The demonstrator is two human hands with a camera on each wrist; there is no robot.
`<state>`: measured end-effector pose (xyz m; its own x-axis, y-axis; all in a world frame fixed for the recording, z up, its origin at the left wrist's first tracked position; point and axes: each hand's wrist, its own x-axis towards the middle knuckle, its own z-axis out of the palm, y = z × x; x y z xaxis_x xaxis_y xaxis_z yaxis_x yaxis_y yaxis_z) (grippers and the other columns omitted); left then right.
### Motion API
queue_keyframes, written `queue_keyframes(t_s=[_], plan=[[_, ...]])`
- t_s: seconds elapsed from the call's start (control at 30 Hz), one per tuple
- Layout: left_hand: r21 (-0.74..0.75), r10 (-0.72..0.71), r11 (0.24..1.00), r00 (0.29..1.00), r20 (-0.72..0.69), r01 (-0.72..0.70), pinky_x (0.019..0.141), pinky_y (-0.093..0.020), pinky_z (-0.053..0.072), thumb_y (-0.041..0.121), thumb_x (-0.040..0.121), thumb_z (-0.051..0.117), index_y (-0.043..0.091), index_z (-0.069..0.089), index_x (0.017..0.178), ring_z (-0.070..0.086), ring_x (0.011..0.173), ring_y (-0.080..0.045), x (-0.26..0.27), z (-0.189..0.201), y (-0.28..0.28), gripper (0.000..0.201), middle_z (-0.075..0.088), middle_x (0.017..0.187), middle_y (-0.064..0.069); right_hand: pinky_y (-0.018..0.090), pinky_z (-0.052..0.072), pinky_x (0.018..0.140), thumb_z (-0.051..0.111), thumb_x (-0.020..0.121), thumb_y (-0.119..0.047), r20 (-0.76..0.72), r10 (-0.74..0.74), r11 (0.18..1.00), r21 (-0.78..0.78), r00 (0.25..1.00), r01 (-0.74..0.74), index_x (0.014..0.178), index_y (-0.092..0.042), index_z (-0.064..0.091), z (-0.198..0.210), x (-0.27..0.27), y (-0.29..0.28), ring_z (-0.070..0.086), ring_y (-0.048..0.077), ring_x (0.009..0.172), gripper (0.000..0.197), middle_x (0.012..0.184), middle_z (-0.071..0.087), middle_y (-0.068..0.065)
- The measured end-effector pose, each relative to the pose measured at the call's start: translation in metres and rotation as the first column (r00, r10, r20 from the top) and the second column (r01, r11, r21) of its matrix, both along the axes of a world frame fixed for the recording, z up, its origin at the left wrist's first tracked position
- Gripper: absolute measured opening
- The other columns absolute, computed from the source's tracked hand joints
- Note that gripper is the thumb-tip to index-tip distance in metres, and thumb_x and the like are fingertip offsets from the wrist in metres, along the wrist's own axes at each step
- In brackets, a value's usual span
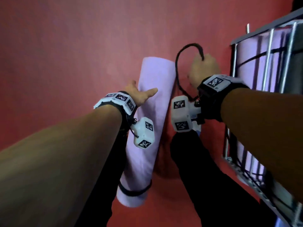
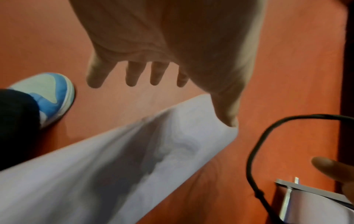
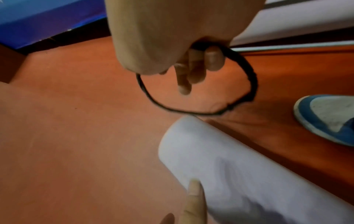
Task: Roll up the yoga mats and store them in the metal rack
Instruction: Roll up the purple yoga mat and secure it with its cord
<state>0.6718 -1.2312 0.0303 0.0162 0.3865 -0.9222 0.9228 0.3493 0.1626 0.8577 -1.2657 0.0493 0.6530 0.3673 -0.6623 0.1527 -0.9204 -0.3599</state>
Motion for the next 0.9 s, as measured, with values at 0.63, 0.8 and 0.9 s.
queue_keyframes(t_s=[0.63,0.8,0.9], plan=[[-0.33,0.611,0.784,0.747,0.263,-0.525,0.071,-0.021,0.059,0.072,0.094,0.025,0.018,0.066,0.106,0.074,0.08,-0.012,0.004,-0.081,-0.004,0.068,0.076,0.092,-0.005,0.036,0.048,0.09,0.051,0.08,-0.075,-0.171,-0.042,0.995,0.081,0.984,0.057,0.106,-0.024,0.043,-0.111,-0.033,0.005,0.061,0.021,0.092,0.058,0.092,0.058,-0.01],[-0.294,0.516,0.852,0.786,0.341,-0.432,0.028,-0.013,0.037,0.061,0.1,0.011,0.014,0.056,0.075,0.055,0.031,-0.002,0.013,0.034,0.028,0.07,0.059,0.038,0.006,0.03,0.039,0.07,0.061,0.081,-0.056,-0.186,-0.12,0.99,0.054,0.975,0.132,0.101,-0.023,0.045,-0.02,-0.022,0.012,0.057,0.024,0.084,0.042,0.088,0.056,-0.003],[-0.229,0.492,0.87,0.779,0.389,-0.436,0.038,-0.011,0.044,0.06,0.1,0.005,0.026,0.059,0.084,0.059,0.039,0.004,0.028,0.118,0.047,0.067,0.063,0.046,0.014,0.028,0.043,0.053,0.066,0.07,-0.055,-0.239,-0.028,0.999,0.037,0.971,0.038,0.11,-0.017,0.059,0.088,0.005,0.039,0.055,0.024,0.064,0.056,0.08,0.057,0.0]])
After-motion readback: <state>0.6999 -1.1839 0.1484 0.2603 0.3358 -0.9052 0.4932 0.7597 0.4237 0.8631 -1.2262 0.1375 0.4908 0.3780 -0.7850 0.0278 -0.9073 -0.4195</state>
